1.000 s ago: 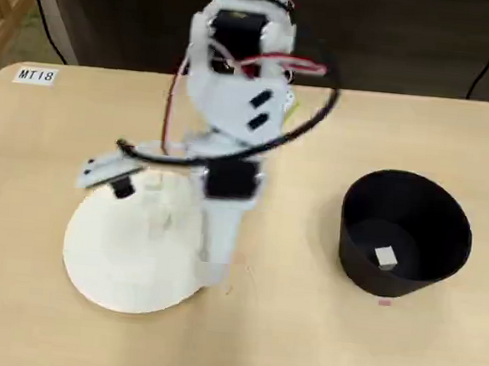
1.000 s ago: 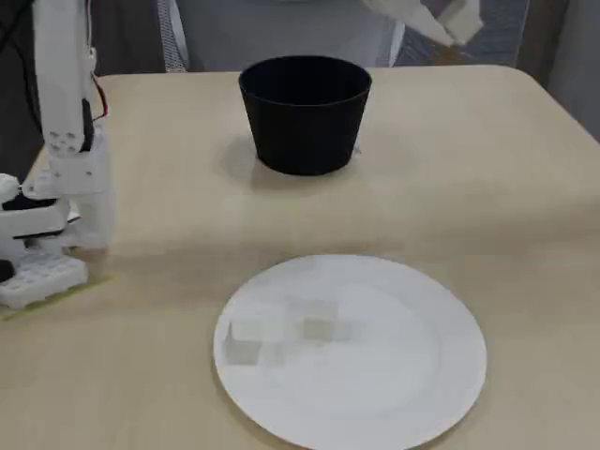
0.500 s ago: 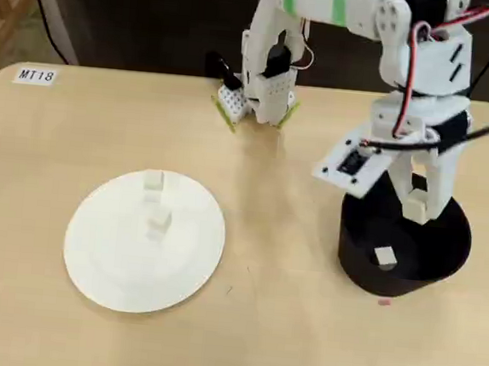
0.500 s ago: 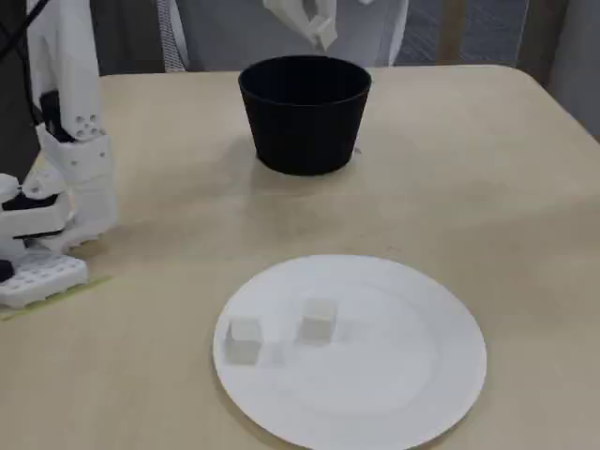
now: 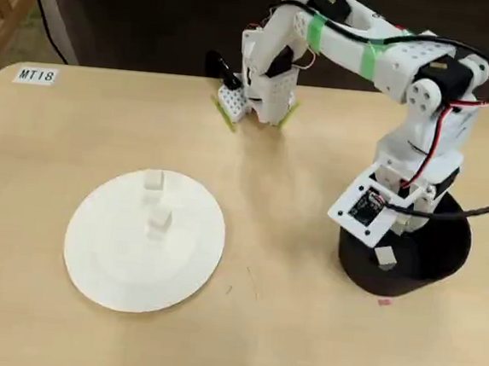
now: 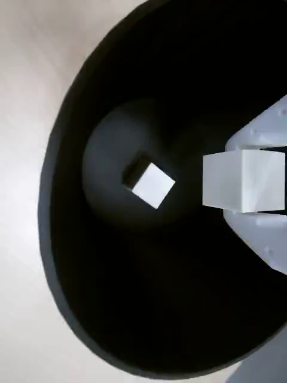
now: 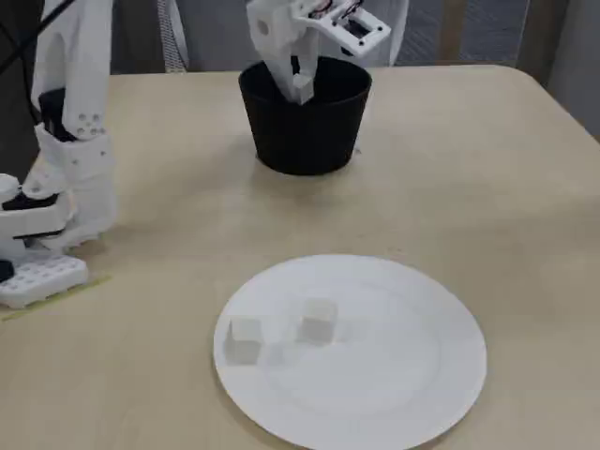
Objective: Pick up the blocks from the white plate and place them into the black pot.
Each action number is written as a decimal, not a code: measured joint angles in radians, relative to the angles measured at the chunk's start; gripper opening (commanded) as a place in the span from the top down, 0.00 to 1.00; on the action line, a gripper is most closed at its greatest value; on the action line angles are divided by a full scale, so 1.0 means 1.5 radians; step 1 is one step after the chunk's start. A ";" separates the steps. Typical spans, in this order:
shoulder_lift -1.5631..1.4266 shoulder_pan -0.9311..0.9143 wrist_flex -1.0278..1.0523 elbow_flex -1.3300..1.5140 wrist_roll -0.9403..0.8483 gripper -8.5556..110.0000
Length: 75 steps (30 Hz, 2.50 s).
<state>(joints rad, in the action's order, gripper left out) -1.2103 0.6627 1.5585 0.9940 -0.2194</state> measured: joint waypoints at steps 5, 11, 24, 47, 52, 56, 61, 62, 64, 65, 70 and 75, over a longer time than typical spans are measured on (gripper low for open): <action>0.000 -0.006 0.006 0.000 -0.003 0.72; -0.036 -0.009 0.007 0.000 -0.038 0.67; -0.211 -0.159 -0.025 0.019 0.017 0.95; -0.594 -0.608 -0.184 0.652 -0.003 0.95; -0.494 -0.664 -0.125 0.578 -0.041 0.95; -0.469 -0.696 -0.100 0.556 -0.074 0.95; -0.440 -0.726 -0.096 0.542 -0.116 0.95; -0.428 -0.726 -0.095 0.532 -0.124 0.95; -0.399 -0.719 -0.089 0.506 -0.142 0.95; -0.386 -0.720 -0.087 0.495 -0.148 0.95; -0.294 -0.732 -0.053 0.410 -0.179 0.95; -0.220 -0.732 -0.027 0.362 -0.193 0.95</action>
<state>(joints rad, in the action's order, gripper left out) -1.5401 -0.4357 1.5186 1.5370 -0.5093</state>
